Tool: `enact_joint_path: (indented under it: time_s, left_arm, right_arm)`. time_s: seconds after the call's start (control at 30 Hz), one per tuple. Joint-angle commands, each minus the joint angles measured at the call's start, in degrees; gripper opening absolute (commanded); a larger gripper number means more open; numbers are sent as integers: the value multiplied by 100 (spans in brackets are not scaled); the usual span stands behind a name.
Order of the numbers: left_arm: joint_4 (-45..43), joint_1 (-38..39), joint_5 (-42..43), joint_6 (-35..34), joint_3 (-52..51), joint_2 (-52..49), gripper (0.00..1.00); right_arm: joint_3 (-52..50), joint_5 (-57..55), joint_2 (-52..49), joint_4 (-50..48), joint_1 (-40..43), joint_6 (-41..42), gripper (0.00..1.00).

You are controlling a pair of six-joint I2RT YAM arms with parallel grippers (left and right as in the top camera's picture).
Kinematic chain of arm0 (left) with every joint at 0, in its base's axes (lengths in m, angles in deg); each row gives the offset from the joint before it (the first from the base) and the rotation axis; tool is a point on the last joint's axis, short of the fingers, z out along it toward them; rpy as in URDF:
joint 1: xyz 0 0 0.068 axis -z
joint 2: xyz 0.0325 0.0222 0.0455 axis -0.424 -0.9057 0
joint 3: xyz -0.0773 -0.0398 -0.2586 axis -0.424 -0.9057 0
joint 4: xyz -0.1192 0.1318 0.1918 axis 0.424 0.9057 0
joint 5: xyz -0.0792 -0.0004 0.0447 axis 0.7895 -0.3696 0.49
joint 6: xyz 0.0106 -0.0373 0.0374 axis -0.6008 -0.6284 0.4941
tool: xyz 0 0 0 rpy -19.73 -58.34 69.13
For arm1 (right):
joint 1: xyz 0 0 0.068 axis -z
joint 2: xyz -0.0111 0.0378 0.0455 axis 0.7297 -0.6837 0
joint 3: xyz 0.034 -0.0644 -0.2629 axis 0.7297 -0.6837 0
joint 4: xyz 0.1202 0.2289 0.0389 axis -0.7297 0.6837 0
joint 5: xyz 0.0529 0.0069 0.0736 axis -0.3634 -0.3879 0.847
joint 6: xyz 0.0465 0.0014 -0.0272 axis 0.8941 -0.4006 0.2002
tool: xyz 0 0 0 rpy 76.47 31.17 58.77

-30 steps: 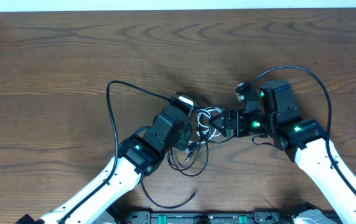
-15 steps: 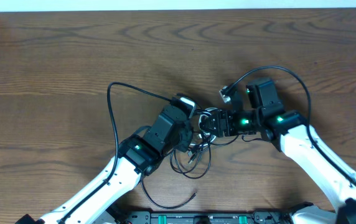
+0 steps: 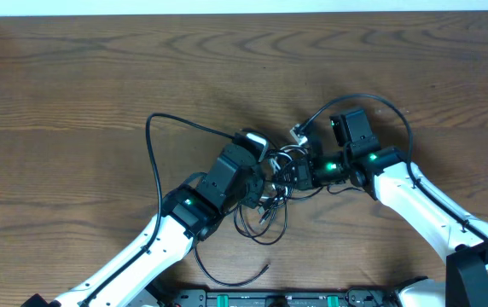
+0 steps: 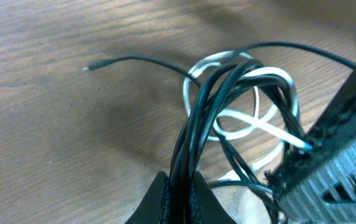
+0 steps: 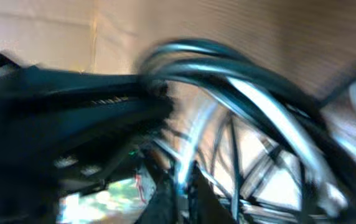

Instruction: Untangle cables

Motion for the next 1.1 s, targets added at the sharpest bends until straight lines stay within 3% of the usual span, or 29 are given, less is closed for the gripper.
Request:
enact_joint_path:
  time_s: [0.0, 0.27, 0.4, 0.57, 0.8, 0.9, 0.97, 1.07]
  left_arm:
    - [-2, -20, 92, -120, 9, 116, 8]
    - [0, -20, 92, -186, 9, 116, 7]
    - [0, -20, 94, -205, 9, 116, 8]
    - [0, -20, 96, -203, 9, 116, 7]
    - [0, -20, 96, -203, 9, 116, 7]
    - [0, -20, 96, -203, 9, 116, 8]
    - [-2, -20, 96, -203, 9, 116, 7]
    - [-7, -20, 101, -205, 11, 116, 7]
  right_arm:
    - [42, 1279, -17, -448, 83, -411, 1]
    - [42, 2872, -7, -1615, 879, -461, 1]
    - [46, 2999, 103, -2273, 1532, 308, 1]
    - [46, 2992, 442, -4079, 2245, 1991, 1]
    - [63, 2990, 1010, -8607, 3132, 5652, 1]
    - [136, 3010, 1158, -10098, 3574, 7040, 1]
    - [140, 3082, 1235, -10498, 3821, 7466, 2]
    - [133, 3375, 1248, -10306, 3936, 7488, 1]
